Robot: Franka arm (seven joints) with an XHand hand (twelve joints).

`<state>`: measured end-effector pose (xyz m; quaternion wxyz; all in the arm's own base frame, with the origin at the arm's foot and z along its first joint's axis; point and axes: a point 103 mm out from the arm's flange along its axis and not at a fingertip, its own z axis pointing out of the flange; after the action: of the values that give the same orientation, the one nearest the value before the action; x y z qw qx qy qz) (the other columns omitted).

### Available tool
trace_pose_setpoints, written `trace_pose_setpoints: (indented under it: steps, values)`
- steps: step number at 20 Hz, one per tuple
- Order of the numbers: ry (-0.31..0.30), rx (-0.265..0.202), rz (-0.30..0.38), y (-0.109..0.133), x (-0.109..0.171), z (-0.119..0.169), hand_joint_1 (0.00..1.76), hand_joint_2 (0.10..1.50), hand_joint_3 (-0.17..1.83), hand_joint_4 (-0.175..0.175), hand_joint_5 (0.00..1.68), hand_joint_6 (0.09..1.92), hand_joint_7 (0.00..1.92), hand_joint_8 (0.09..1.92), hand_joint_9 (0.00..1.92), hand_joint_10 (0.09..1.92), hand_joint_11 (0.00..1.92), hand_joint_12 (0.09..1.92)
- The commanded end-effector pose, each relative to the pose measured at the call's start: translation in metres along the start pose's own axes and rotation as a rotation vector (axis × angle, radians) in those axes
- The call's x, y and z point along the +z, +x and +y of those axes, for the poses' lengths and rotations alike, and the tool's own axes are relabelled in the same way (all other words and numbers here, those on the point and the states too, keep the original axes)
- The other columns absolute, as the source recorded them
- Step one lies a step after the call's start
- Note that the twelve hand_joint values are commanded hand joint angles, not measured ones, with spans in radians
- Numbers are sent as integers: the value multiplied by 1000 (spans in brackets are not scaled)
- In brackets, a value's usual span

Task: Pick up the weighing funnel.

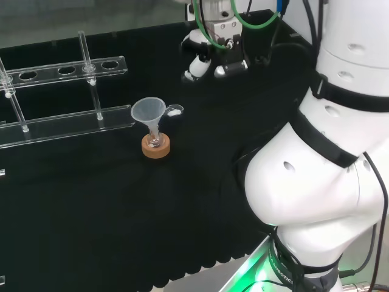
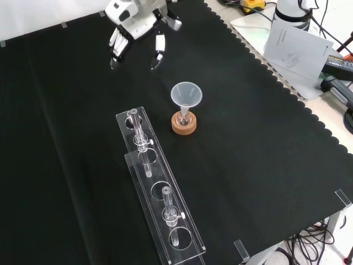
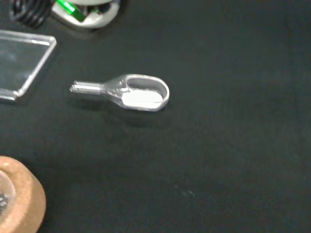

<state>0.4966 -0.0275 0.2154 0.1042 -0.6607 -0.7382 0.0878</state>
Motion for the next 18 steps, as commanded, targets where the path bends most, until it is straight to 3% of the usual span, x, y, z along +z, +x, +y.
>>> trace_pose_setpoints:
  steps: [1, 8, 18]
  values:
    - [79, -35, -38, 7, 39, 39, 887, 626, 560, -46, 646, 107, 470, 703, 706, 560, 507, 1296]
    - [130, -44, -79, 18, 64, 53, 884, 607, 587, -45, 642, 129, 468, 692, 711, 541, 508, 1295]
    - [156, -9, -114, 26, 90, 61, 852, 585, 578, -35, 679, 158, 463, 692, 710, 539, 507, 1296]
